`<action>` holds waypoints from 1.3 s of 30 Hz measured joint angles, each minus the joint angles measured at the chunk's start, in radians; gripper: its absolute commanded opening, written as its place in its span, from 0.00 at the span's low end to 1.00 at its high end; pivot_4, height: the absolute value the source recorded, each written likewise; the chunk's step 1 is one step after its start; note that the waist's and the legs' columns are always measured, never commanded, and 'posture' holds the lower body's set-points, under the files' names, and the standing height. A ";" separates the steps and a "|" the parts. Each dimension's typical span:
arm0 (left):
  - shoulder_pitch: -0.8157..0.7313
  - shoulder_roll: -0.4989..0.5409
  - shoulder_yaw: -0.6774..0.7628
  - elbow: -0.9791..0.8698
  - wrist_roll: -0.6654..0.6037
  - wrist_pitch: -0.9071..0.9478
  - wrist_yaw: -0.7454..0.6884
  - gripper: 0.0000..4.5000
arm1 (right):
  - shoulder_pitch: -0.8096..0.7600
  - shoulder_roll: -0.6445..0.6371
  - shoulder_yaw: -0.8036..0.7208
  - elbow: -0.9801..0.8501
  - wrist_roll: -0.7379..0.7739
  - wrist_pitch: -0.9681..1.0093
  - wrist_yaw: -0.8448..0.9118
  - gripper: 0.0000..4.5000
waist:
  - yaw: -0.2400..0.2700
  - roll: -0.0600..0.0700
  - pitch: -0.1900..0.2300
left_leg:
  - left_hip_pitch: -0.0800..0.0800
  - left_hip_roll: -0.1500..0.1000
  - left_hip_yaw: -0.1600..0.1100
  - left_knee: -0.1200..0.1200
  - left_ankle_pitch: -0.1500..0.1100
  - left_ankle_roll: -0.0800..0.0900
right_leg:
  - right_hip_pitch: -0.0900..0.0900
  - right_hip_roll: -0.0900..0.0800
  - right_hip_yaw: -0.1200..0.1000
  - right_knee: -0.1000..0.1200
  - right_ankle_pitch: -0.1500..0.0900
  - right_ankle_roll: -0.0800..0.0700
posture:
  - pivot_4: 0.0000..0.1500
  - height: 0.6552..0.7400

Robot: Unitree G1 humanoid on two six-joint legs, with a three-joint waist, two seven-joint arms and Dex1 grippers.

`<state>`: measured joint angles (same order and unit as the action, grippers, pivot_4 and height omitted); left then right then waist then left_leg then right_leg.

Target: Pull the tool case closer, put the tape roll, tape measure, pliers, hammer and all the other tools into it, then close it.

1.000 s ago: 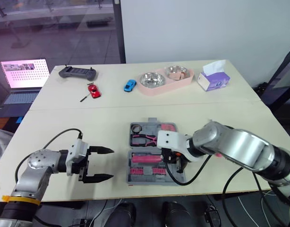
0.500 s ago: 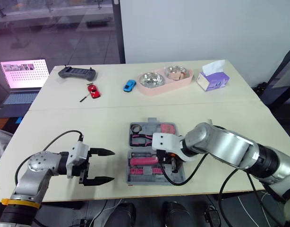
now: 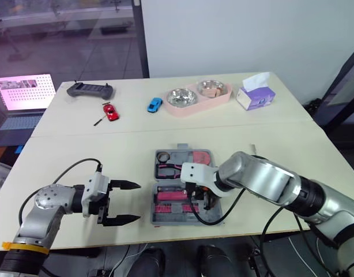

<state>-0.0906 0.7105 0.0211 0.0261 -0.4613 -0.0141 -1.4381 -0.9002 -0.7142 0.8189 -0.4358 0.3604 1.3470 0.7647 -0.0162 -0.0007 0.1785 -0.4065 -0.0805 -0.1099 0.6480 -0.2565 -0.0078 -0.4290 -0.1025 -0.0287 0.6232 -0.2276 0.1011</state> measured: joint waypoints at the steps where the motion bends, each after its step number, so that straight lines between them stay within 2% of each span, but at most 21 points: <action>1: -0.001 0.000 0.000 0.000 0.000 0.000 0.001 1.00 | 0.001 0.001 0.000 0.001 0.000 0.000 -0.001 0.00 | -0.001 0.000 0.000 | 0.000 0.000 0.000 0.000 0.000 0.000 | 0.000 0.000 0.000 0.000 0.000 0.000 | 1.00 0.97; 27: -0.002 -0.006 0.000 0.000 0.000 0.005 0.017 1.00 | 0.001 0.049 -0.004 0.029 -0.014 0.022 -0.024 0.00 | 0.000 0.000 0.000 | 0.000 0.000 0.000 0.000 0.001 -0.001 | -0.001 0.000 0.000 0.004 0.000 0.000 | 1.00 0.97; 29: -0.002 -0.006 0.000 0.000 0.000 0.005 0.018 1.00 | 0.014 0.051 -0.005 0.032 -0.018 0.020 -0.032 0.21 | 0.000 0.000 0.000 | 0.000 0.000 0.000 0.000 0.001 -0.001 | -0.001 0.000 0.000 0.004 0.000 0.000 | 1.00 0.97; 31: -0.002 -0.005 0.000 0.000 0.000 0.006 0.019 1.00 | 0.028 0.060 -0.005 0.047 -0.022 0.012 -0.035 0.37 | 0.000 0.000 0.000 | 0.000 0.000 0.000 0.000 0.001 -0.001 | -0.001 0.000 0.000 0.004 0.000 0.000 | 1.00 0.97; 33: -0.002 -0.005 0.000 0.000 0.000 0.007 0.021 1.00 | 0.042 0.064 -0.005 0.057 -0.025 -0.002 -0.040 0.59 | 0.001 0.000 0.000 | 0.000 0.000 0.000 0.000 0.001 -0.001 | -0.001 0.000 0.000 0.004 0.000 0.000 | 1.00 0.97; 39: -0.002 -0.005 0.000 0.000 -0.001 0.009 0.023 1.00 | 0.053 0.076 -0.013 0.089 -0.035 -0.032 -0.047 0.59 | 0.003 0.000 0.000 | 0.000 -0.001 0.000 0.001 0.001 -0.001 | -0.001 0.000 0.001 0.005 0.000 0.000 | 1.00 0.97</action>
<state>-0.0922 0.7052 0.0210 0.0259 -0.4621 -0.0048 -1.4155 -0.8468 -0.6386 0.8064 -0.3466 0.3252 1.3148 0.7180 -0.0136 -0.0007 0.1784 -0.4061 -0.0810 -0.1098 0.6487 -0.2558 -0.0090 -0.4302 -0.1024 -0.0282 0.6279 -0.2277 0.1008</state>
